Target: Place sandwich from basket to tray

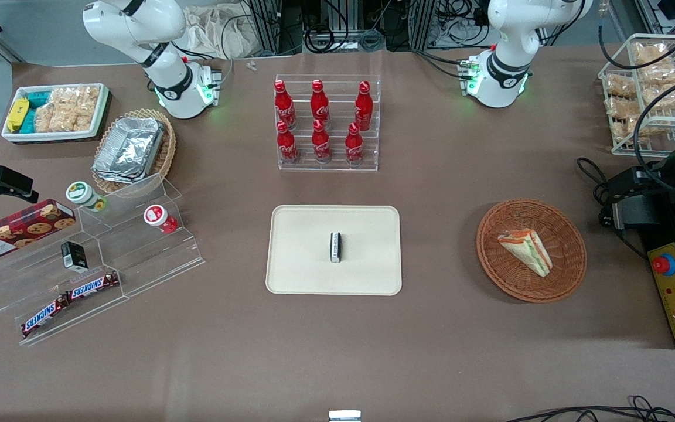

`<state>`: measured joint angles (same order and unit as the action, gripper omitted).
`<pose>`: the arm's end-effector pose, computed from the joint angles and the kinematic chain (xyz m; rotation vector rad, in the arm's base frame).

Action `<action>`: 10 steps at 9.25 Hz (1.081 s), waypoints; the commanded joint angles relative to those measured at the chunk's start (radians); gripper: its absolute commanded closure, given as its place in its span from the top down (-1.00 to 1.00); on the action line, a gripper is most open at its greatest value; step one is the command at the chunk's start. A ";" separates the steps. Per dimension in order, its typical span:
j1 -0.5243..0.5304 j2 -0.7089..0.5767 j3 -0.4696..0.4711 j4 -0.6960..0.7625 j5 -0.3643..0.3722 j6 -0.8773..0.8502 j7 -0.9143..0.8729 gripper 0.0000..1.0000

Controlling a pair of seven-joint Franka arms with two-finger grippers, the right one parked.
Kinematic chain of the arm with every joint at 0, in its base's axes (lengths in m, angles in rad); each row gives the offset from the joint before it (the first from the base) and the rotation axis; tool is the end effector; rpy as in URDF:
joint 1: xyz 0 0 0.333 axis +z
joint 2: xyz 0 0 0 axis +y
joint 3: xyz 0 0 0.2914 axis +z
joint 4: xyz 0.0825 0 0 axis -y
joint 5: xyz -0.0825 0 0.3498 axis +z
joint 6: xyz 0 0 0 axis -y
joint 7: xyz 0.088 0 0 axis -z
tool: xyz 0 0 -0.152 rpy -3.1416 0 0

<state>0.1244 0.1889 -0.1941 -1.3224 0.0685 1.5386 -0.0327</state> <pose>0.5713 -0.0191 0.5591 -3.1102 0.0464 -0.0502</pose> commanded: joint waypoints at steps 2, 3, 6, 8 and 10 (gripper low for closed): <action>-0.006 -0.017 0.010 -0.015 0.014 -0.009 0.011 1.00; -0.008 -0.012 0.007 -0.015 0.016 -0.009 0.007 1.00; -0.008 -0.020 0.005 -0.089 0.017 -0.003 0.008 1.00; -0.009 -0.032 0.005 -0.179 0.014 0.024 -0.027 1.00; -0.009 -0.069 0.004 -0.305 0.013 0.127 -0.106 1.00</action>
<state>0.1204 0.1817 -0.1922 -1.5221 0.0688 1.6085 -0.0867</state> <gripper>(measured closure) 0.000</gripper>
